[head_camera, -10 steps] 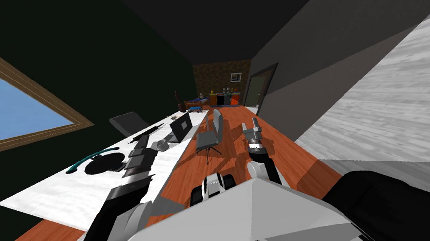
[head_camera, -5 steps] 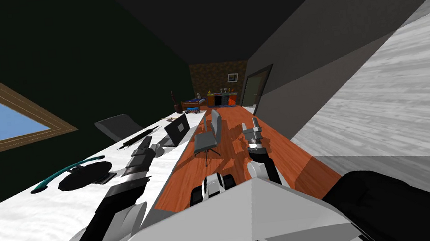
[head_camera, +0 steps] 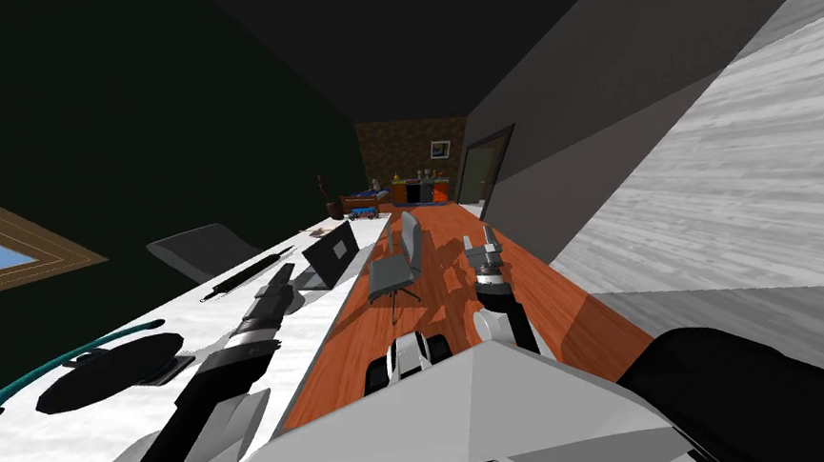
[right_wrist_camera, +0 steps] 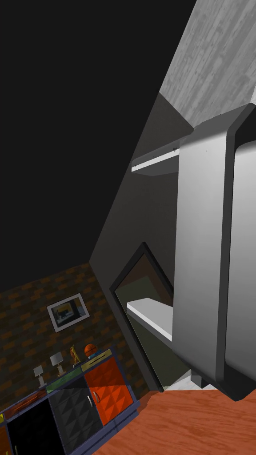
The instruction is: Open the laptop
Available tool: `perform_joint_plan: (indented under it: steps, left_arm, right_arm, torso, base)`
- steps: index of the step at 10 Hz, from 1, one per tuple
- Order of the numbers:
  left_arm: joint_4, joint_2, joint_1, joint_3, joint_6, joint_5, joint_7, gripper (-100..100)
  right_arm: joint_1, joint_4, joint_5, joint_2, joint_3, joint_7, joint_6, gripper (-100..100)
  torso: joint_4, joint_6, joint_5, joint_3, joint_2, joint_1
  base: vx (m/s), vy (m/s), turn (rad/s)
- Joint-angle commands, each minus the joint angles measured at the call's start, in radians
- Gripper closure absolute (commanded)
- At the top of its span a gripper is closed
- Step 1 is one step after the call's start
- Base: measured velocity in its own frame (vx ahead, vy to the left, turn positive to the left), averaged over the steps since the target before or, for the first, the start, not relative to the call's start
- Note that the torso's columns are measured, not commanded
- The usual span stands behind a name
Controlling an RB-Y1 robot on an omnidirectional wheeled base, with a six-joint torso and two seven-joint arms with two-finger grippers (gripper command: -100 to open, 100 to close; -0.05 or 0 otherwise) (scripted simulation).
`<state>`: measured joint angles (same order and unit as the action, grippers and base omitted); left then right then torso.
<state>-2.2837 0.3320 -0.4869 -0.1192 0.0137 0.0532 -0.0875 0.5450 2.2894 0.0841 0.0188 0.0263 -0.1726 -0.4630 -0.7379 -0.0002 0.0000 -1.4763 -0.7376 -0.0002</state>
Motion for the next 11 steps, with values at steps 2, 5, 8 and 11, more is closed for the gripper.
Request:
perform_joint_plan:
  steps: [2, 5, 8, 11]
  left_arm:
    - [0.014, 0.049, 0.007, -0.024, -0.070, 0.022, -0.011, -100]
    - [0.029, 0.090, 0.015, -0.046, -0.131, 0.040, -0.020, -100]
    - [0.044, 0.131, 0.024, -0.067, -0.188, 0.058, -0.029, -100]
    - [0.058, 0.174, 0.032, -0.087, -0.246, 0.076, -0.038, -100]
  right_arm:
    - [0.000, 0.000, 0.000, 0.000, 0.000, 0.000, 0.000, 0]
    - [0.000, 0.000, 0.000, 0.000, 0.000, 0.000, 0.000, 0]
    - [0.000, 0.000, 0.000, 0.000, 0.000, 0.000, 0.000, 0]
    - [0.000, 0.000, 0.000, 0.000, 0.000, 0.000, 0.000, 0]
  torso:
    - [0.000, 0.000, 0.000, 0.001, -0.001, 0.000]
    - [0.000, 0.000, 0.000, 0.000, 0.000, 0.000]
    - [0.000, 0.000, 0.000, 0.000, 0.000, 0.000]
    - [0.000, 0.000, 0.000, 0.000, -0.001, 0.000]
  base:
    - [0.059, 0.015, -0.091]
    - [0.060, 0.011, -0.086]
    - [0.065, 0.008, -0.084]
    - [0.060, 0.014, -0.081]
